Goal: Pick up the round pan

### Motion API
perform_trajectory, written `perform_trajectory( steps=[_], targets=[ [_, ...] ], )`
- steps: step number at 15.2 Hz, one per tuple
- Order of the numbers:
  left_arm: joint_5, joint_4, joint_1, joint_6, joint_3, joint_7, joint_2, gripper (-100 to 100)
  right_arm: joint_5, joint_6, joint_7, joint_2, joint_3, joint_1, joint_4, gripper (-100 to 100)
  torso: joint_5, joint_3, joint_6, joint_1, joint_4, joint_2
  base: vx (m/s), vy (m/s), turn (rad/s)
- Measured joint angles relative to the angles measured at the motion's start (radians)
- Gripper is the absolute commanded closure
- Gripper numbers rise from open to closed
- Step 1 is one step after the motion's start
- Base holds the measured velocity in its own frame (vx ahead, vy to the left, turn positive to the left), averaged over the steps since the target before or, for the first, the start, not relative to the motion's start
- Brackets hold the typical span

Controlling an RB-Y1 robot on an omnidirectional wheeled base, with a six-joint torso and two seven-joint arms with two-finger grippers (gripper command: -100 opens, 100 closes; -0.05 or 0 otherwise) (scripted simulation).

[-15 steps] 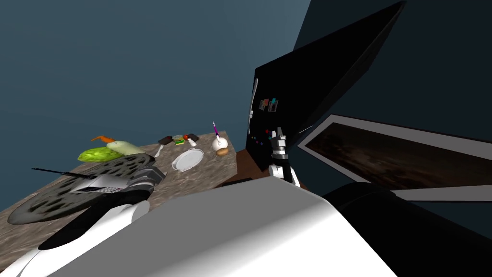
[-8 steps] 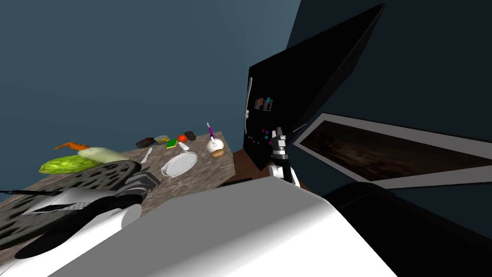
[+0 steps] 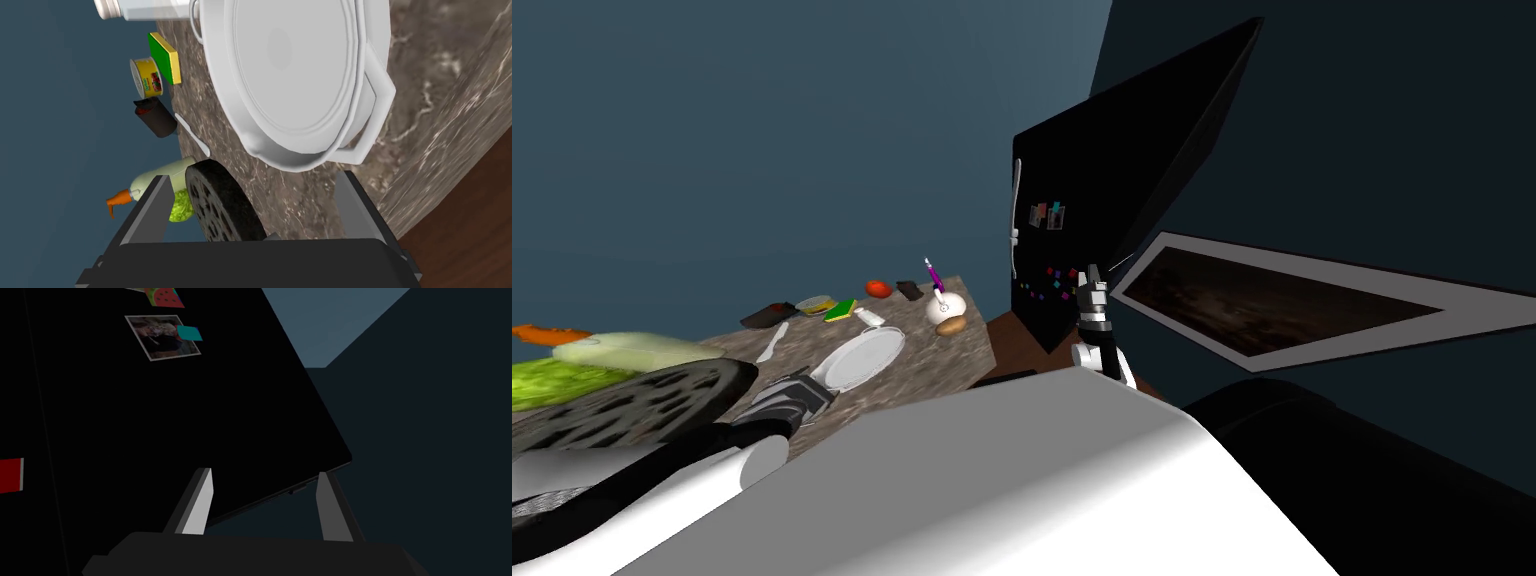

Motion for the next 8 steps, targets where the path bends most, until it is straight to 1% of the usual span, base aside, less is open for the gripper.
perform_trajectory(
  steps=[2, 5, 6, 8],
  targets=[
    [0.008, 0.005, -0.001, 0.040, 0.019, 0.008, -0.005, -100, 0.000, 0.000, 0.000, 0.000, 0.000, 0.000, 0.000, 0, 0.000, 0.000, 0.000, 0.000, 0.000, 0.000, 0.031, -0.037, -0.141],
    [0.017, -0.002, 0.003, 0.101, 0.043, 0.019, -0.018, -100, 0.000, 0.000, 0.000, 0.000, 0.000, 0.000, 0.000, 0, 0.000, 0.000, 0.000, 0.000, 0.000, 0.000, 0.031, -0.037, -0.133],
    [0.020, 0.000, 0.005, 0.117, 0.051, 0.022, -0.024, -100, 0.000, 0.000, 0.000, 0.000, 0.000, 0.000, 0.000, 0, 0.000, 0.000, 0.000, 0.001, 0.000, 0.000, 0.041, -0.038, -0.218],
    [0.028, 0.006, 0.009, 0.150, 0.069, 0.028, -0.036, -100, 0.000, 0.000, 0.000, 0.000, 0.000, 0.000, 0.000, 0, 0.000, 0.000, 0.000, 0.001, 0.000, -0.001, 0.042, -0.029, -0.131]
  ],
)
